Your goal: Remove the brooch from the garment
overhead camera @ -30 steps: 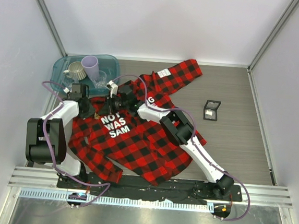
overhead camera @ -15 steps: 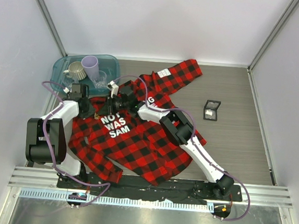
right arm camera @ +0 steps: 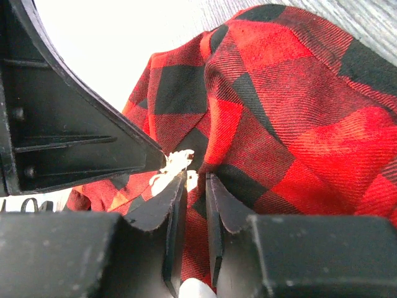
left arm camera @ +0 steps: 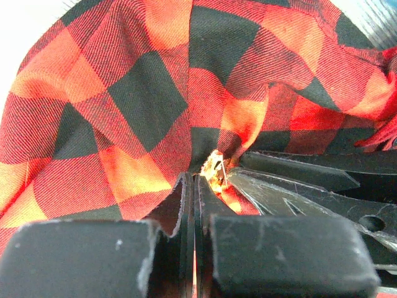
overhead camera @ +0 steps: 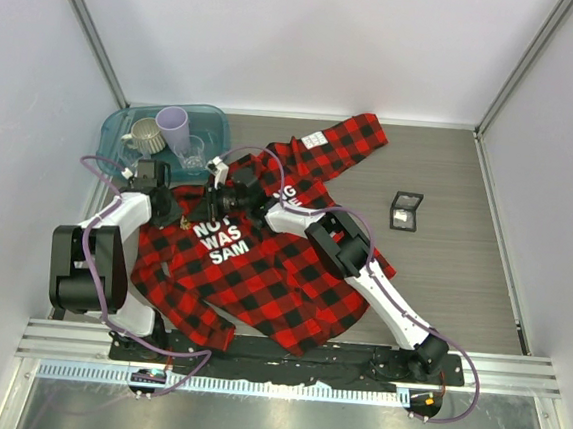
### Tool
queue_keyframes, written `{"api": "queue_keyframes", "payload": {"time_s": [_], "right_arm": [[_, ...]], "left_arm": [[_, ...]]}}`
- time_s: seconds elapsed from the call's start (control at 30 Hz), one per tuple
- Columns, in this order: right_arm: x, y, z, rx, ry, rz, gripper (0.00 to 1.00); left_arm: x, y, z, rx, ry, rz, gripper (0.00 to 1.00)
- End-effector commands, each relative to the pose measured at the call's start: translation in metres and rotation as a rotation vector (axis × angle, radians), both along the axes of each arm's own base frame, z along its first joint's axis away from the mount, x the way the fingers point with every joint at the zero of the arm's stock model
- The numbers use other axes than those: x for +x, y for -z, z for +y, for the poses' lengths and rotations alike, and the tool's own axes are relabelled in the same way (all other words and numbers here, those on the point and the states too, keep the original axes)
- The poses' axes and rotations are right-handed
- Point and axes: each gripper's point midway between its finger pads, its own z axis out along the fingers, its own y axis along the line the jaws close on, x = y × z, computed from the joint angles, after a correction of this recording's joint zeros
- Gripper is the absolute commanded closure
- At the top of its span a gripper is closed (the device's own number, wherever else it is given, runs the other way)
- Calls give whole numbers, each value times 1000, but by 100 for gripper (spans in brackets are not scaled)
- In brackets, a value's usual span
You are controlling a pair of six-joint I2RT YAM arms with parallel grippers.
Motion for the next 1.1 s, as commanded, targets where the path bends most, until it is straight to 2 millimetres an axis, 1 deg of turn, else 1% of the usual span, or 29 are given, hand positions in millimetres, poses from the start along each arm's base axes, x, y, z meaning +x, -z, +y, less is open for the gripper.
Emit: {"api": "queue_keyframes", "payload": {"time_s": [0.0,0.07,0.17,0.27,0.33,0.47,0.53,0.57,0.6,0.63,0.83,0.9,0.93,0.97,1.0,1.03,1.07], "right_arm": [[-30,-29,9,26,-100,-36,76],[-30,-29,9,22,-103,-44,77],[-30,-29,9,8,-102,-61,83],[-29,-24,10,-28,-103,-95,84],[-33,-23,12,-34,-107,-99,83],[-35,-27,14,-17,-102,-89,76],[-37,-32,15,1,-114,-80,75],[-37,-30,14,-1,-113,-82,74],[-36,-33,15,-2,-106,-92,73],[-34,-29,13,-18,-106,-103,73],[-32,-24,12,-70,-82,-141,72],[-37,-23,16,-94,-90,-189,72],[-37,-18,15,-119,-88,-188,72],[-37,-15,16,-131,-82,-198,73],[-38,-17,19,-130,-82,-205,74],[-38,-13,18,-141,-81,-199,78],[-38,-10,19,-147,-82,-199,83]], "left_arm": [[11,-4,-7,-30,11,-28,100],[12,-4,-8,-32,12,-29,100],[12,-6,-8,-34,11,-31,100],[12,-7,-7,-32,10,-34,100],[12,-8,-8,-31,13,-34,100],[14,-11,-8,-33,13,-42,100],[14,-11,-8,-33,11,-40,100],[15,-12,-8,-33,13,-43,100],[15,-12,-8,-34,14,-42,100],[15,-12,-8,-33,15,-40,100],[16,-15,-10,-44,14,-46,100],[17,-17,-10,-49,13,-49,100],[17,-18,-10,-49,13,-51,100],[18,-20,-10,-48,11,-58,100],[18,-21,-10,-46,13,-58,100],[17,-21,-10,-44,12,-58,100],[17,-21,-10,-45,13,-58,100]]}}
